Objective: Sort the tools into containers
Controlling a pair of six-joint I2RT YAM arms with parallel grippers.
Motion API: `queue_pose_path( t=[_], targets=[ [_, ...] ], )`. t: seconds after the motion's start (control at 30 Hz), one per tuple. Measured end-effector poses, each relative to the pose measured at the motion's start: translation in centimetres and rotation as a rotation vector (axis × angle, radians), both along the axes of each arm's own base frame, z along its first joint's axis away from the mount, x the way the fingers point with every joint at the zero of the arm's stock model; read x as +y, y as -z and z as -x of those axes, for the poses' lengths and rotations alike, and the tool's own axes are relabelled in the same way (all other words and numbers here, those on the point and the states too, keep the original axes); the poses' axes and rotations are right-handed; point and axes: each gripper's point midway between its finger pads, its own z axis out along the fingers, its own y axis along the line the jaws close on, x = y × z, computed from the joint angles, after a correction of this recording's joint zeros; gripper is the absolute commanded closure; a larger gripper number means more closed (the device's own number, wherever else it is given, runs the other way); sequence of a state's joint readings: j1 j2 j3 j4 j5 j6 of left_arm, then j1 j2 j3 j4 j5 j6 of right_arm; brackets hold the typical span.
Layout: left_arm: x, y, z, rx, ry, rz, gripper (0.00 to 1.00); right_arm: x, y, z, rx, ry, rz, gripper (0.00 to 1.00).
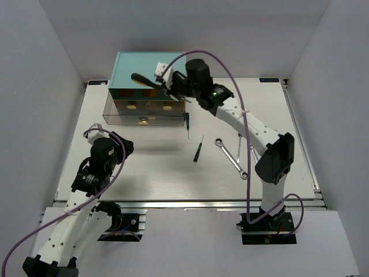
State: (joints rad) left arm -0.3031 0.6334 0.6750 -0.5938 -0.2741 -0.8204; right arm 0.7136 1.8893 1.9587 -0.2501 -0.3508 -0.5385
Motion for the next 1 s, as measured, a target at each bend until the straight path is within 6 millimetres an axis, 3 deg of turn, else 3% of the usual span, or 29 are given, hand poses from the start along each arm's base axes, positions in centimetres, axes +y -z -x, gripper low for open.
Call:
queue_pose_path(
  t=[0.2,0.37,0.4,0.47,0.5,0.6,0.7,0.77,0.87,0.9,1.0],
  targets=[
    [-0.1,0.0,-0.3,-0.012,0.002,0.005,0.36,5.3,4.3,1.3,-0.121,-0.104,0.136,1.00],
    [-0.5,-0.2,-0.8,-0.024,0.013,0.013,0.40,7.2,7.8,1.0,-0.203,-0.115,0.246,0.98],
    [-0.6,-0.2,-0.9,-0.022,0.018,0.015,0.41,7.3,8.3,0.9,-0.215,-0.112,0.262,0.79],
    [-0.9,-0.2,-1.2,-0.024,0.025,0.019,0.46,7.9,9.1,0.6,-0.223,-0.112,0.274,0.61],
    [-0.9,-0.3,-1.3,-0.028,0.026,0.021,0.56,8.2,9.3,0.6,-0.223,-0.113,0.273,0.48],
    [-1.2,-0.6,-2.0,-0.047,0.032,0.025,0.69,8.8,9.5,0.6,-0.242,-0.113,0.272,0.29],
    [-1.6,-0.6,-3.0,-0.054,0.039,0.026,0.72,9.0,7.9,0.5,-0.242,-0.105,0.236,0.25],
    [-2.0,-0.1,-3.8,-0.047,0.045,0.025,0.74,9.1,6.7,0.6,-0.232,-0.101,0.209,0.28],
    [-2.5,1.1,-5.0,-0.019,0.053,0.015,0.76,9.1,3.8,0.5,-0.216,-0.082,0.135,0.71],
    [-2.6,1.5,-5.4,-0.009,0.053,0.010,0.76,9.0,2.6,0.5,-0.205,-0.073,0.103,0.99],
    [-2.9,2.6,-6.6,0.012,0.058,-0.007,0.76,7.3,-0.3,0.4,-0.132,-0.032,0.014,1.00]
  ],
)
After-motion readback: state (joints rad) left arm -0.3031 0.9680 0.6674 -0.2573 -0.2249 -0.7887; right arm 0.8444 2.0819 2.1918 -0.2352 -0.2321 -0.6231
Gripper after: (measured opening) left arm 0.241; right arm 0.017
